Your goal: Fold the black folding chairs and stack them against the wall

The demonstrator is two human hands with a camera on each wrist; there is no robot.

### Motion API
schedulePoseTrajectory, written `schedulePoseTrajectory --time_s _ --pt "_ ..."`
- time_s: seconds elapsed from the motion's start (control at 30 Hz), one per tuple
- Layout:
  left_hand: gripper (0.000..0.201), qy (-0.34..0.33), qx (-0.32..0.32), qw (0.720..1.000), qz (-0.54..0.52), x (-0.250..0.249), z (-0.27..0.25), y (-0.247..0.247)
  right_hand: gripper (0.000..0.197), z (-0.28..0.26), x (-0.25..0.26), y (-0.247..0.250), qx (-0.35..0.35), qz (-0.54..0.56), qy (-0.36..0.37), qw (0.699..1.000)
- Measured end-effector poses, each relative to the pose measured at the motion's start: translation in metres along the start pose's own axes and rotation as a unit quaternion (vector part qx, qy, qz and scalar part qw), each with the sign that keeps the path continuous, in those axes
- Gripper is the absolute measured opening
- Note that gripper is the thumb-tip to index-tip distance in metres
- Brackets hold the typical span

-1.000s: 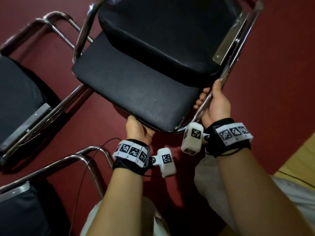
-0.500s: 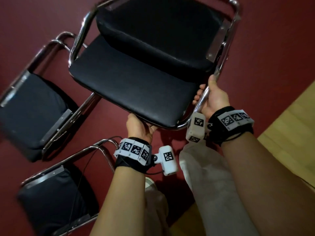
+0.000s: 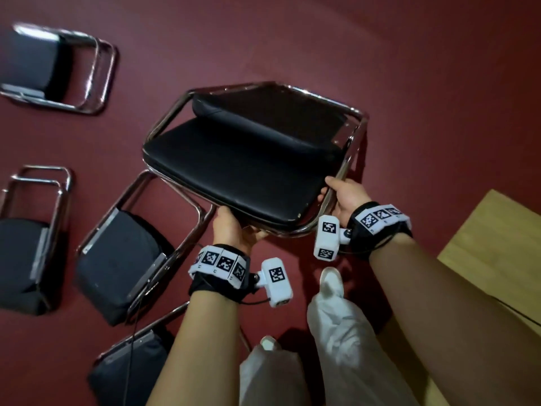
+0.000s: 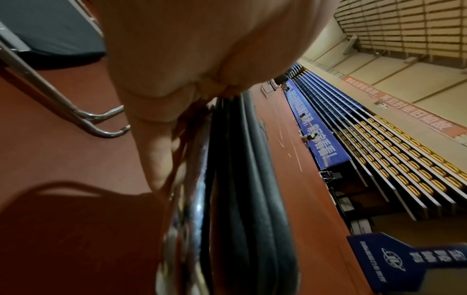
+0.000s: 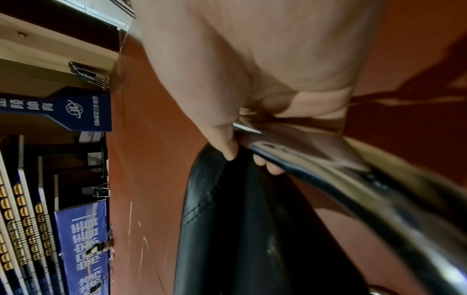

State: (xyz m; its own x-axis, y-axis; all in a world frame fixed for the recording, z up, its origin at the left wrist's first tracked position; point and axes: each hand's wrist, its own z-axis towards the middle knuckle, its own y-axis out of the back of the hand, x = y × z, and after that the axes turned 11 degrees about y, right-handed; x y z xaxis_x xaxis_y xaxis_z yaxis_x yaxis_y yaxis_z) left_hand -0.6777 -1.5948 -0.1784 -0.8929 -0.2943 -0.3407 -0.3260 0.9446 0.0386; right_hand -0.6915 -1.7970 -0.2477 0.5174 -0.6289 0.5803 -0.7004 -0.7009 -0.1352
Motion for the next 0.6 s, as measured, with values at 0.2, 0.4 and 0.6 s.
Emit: schedulePoseTrajectory --time_s 0.2,0.4,0.6 --pt "0.042 0.0 0.056 0.997 0.046 -0.06 -0.042 -0.051 0.009 -0.011 0.073 -0.013 0.014 -0.021 -0.011 1.0" --pt "0.029 -0.021 0.066 0.992 0.101 -0.119 -0.066 -0.101 0.017 -0.013 0.148 -0.038 -0.007 -0.038 -0.041 0.998" --pt "0.044 -0.062 0.073 0.985 0.142 -0.194 -0.074 -0.148 0.016 -0.012 0.208 -0.074 -0.023 0.024 -0.042 0.999"
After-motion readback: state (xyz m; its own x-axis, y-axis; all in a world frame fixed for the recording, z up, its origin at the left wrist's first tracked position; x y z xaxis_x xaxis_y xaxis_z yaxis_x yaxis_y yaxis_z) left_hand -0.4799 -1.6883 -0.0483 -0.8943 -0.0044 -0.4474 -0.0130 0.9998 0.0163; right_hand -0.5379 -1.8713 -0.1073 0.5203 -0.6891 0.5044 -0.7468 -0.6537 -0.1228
